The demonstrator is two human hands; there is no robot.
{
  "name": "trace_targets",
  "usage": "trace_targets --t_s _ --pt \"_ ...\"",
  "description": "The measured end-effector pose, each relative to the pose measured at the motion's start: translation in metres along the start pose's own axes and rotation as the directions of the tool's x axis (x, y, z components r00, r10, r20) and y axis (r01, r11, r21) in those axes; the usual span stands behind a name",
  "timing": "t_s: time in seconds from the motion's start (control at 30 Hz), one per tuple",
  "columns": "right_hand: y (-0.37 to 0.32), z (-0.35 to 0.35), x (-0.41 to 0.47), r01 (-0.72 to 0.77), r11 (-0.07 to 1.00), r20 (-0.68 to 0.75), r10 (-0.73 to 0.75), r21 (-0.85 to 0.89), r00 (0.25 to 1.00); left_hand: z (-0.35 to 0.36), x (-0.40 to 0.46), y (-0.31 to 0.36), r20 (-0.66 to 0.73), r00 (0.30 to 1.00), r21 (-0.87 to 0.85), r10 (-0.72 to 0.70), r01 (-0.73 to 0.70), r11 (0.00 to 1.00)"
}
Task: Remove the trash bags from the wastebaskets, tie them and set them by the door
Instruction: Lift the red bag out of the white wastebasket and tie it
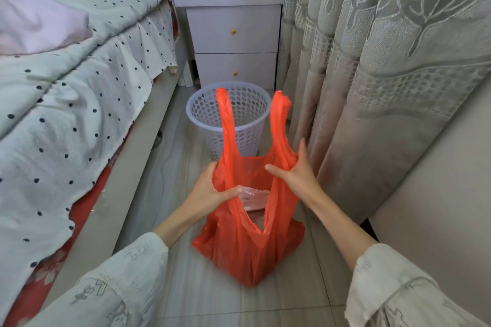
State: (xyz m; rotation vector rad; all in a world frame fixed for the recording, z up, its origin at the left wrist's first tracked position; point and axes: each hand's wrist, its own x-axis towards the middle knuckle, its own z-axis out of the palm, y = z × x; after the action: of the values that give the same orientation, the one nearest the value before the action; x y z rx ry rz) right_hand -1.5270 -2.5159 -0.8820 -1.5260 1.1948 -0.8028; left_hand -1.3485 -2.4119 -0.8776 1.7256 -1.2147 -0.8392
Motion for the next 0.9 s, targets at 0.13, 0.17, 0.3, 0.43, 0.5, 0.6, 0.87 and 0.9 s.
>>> trace_targets --t_s 0.13,0.17,0.3,0.43,0.5,0.6,0.87,0.9 --pt "0.002 0.018 0.010 0.088 0.970 -0.040 -0.099 -0.227 0.994 0.007 -0.002 0.007 -0.100 0.991 0.035 0.089 -0.086 0.996" --pt "0.004 0.020 0.013 0.102 0.965 -0.070 -0.122 -0.242 0.990 0.008 -0.004 0.012 -0.130 0.989 -0.035 0.065 -0.070 0.997" --pt "0.000 0.017 0.004 -0.059 0.973 -0.026 0.067 0.222 0.997 0.007 0.004 0.007 -0.227 0.963 -0.426 -0.141 0.032 0.904" --pt "-0.002 0.019 -0.005 -0.242 0.834 0.055 0.248 0.495 0.967 0.009 0.011 0.001 -0.229 0.944 -0.607 -0.239 0.054 0.793" --pt "-0.005 0.021 -0.011 -0.276 0.812 0.069 0.281 0.515 0.957 0.011 0.014 -0.001 -0.229 0.930 -0.622 -0.289 0.089 0.778" --pt "-0.005 0.020 -0.013 -0.313 0.808 0.121 0.293 0.500 0.948 0.009 0.019 -0.003 -0.116 0.913 -0.680 -0.392 0.214 0.701" --pt "0.003 0.021 -0.020 -0.409 0.833 0.239 0.339 0.373 0.910 0.024 0.010 -0.008 0.057 0.953 -0.270 -0.297 0.301 0.914" --pt "0.003 0.021 -0.022 -0.418 0.838 0.259 0.342 0.351 0.903 0.025 0.010 -0.007 0.070 0.952 -0.315 -0.297 0.304 0.899"
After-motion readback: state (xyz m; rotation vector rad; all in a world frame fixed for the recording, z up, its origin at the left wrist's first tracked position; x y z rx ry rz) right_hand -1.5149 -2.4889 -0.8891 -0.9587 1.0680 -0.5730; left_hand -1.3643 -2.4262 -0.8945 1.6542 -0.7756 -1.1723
